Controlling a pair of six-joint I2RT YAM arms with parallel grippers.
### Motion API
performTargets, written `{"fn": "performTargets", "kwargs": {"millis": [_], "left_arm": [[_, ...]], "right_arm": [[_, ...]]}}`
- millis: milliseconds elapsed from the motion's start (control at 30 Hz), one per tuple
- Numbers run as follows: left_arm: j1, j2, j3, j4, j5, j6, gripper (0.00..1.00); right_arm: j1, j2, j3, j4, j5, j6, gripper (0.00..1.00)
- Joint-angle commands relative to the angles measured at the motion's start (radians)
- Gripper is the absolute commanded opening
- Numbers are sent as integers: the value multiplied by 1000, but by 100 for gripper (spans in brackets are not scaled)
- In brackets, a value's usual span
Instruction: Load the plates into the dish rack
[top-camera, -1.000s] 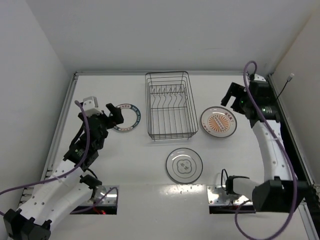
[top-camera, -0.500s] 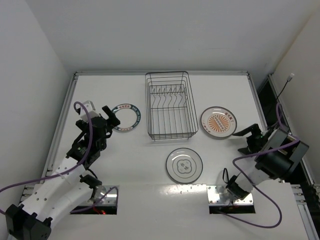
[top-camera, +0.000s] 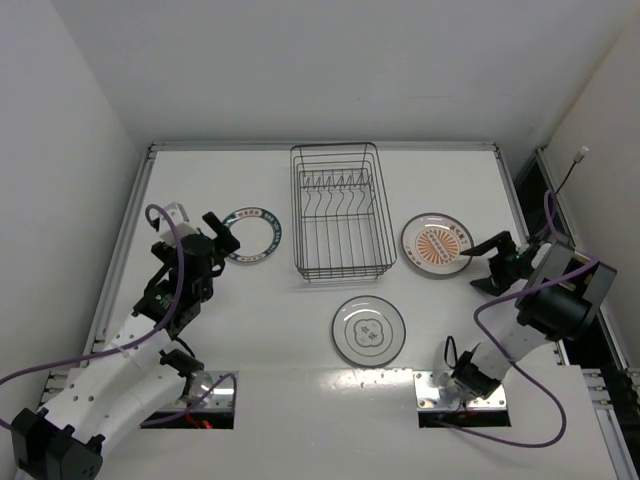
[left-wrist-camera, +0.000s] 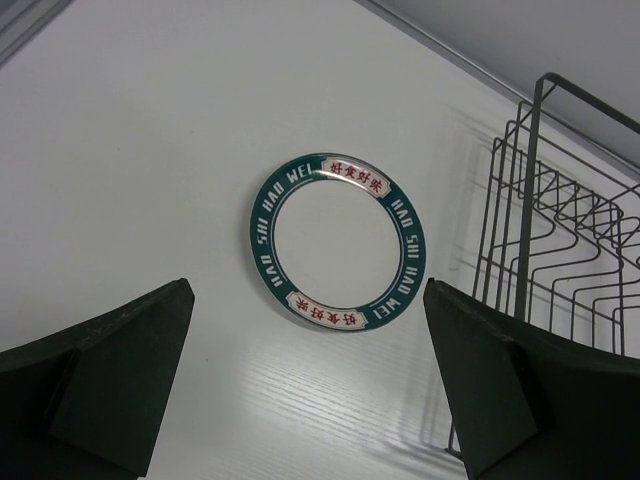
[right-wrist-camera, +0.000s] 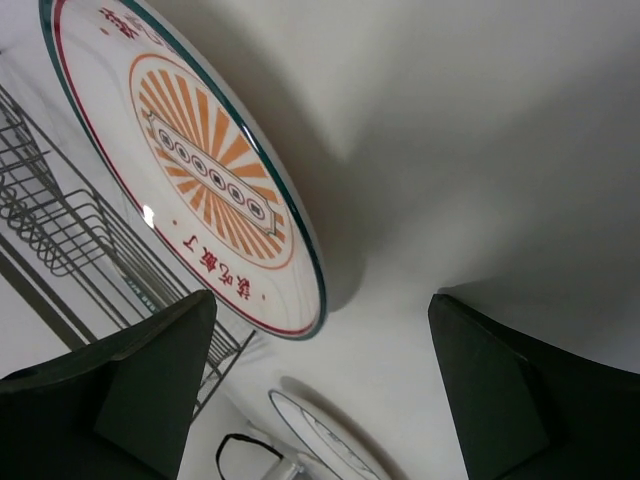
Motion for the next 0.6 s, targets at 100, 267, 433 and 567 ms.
{"fn": "performTargets", "kwargs": {"millis": [100,267,433,567], "left_arm": [[9,-1,-13,5,-27,-25,100],[9,-1,-13,-13,-58,-43,100],[9,-10,-13,-23,-76,-52,100],[9,-10,-3,-44,-89,-52,100]], "right_arm": [[124,104,185,0,124,32,68],[169,146,270,-74,181,22,40],[201,204,351,-167,227,-19,25],[222,236,423,-221,236,-56,5]]}}
